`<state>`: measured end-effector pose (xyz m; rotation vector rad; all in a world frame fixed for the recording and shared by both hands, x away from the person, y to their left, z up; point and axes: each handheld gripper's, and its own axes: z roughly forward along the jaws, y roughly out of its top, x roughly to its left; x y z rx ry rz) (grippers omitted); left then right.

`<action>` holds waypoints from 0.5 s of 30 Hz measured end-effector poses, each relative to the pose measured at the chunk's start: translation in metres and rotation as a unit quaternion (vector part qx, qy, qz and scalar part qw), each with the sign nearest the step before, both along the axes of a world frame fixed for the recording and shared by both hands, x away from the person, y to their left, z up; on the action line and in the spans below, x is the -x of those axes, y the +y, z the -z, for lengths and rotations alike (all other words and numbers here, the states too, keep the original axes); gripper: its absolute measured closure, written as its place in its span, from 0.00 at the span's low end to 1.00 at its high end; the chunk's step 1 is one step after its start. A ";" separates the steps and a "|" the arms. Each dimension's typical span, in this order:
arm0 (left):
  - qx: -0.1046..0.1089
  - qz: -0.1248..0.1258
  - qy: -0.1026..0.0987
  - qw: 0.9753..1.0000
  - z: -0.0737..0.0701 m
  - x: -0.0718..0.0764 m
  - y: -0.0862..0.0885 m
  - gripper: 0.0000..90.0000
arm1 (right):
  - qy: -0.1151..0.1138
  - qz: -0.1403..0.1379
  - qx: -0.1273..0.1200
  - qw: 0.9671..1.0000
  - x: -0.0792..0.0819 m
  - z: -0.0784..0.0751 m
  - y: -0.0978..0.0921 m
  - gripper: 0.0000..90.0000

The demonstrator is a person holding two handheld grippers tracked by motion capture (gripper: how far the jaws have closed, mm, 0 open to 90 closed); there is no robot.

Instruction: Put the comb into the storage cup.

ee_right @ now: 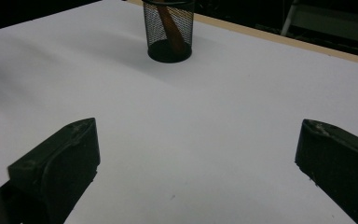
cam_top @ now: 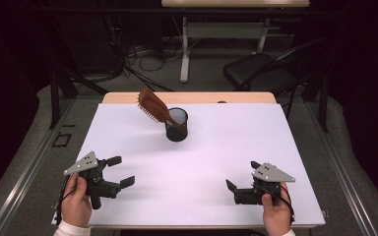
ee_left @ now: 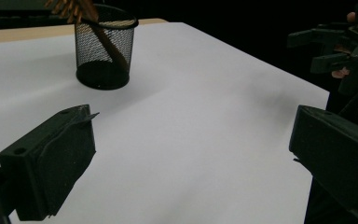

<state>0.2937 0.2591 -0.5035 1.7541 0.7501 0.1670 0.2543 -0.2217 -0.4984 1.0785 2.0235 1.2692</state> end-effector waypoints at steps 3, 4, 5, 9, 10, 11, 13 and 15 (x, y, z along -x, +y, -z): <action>0.001 -0.008 0.003 1.000 0.004 -0.002 0.004 0.00 | 0.002 0.013 -0.007 1.000 0.000 0.004 -0.008 0.00; 0.000 -0.011 0.002 1.000 0.006 -0.002 0.005 0.00 | 0.001 0.017 -0.009 1.000 0.000 0.005 -0.011 0.00; -0.001 -0.014 0.003 1.000 0.007 -0.003 0.006 0.00 | 0.000 0.021 -0.011 1.000 0.000 0.006 -0.013 0.00; -0.004 -0.020 0.005 1.000 0.014 -0.005 0.010 0.00 | -0.005 0.032 -0.014 0.999 -0.001 0.011 -0.021 0.00; -0.002 -0.023 0.004 1.000 0.016 -0.005 0.010 0.00 | -0.004 0.034 -0.017 0.999 -0.001 0.012 -0.022 0.00; -0.004 -0.021 0.003 1.000 0.017 -0.006 0.011 0.00 | -0.006 0.036 -0.016 0.999 -0.001 0.014 -0.024 0.00; -0.005 -0.024 0.002 1.000 0.021 -0.007 0.012 0.00 | -0.010 0.043 -0.016 0.999 -0.002 0.017 -0.027 0.00; -0.006 -0.024 0.002 1.000 0.024 -0.008 0.014 0.00 | -0.013 0.051 -0.019 0.998 -0.003 0.021 -0.030 0.00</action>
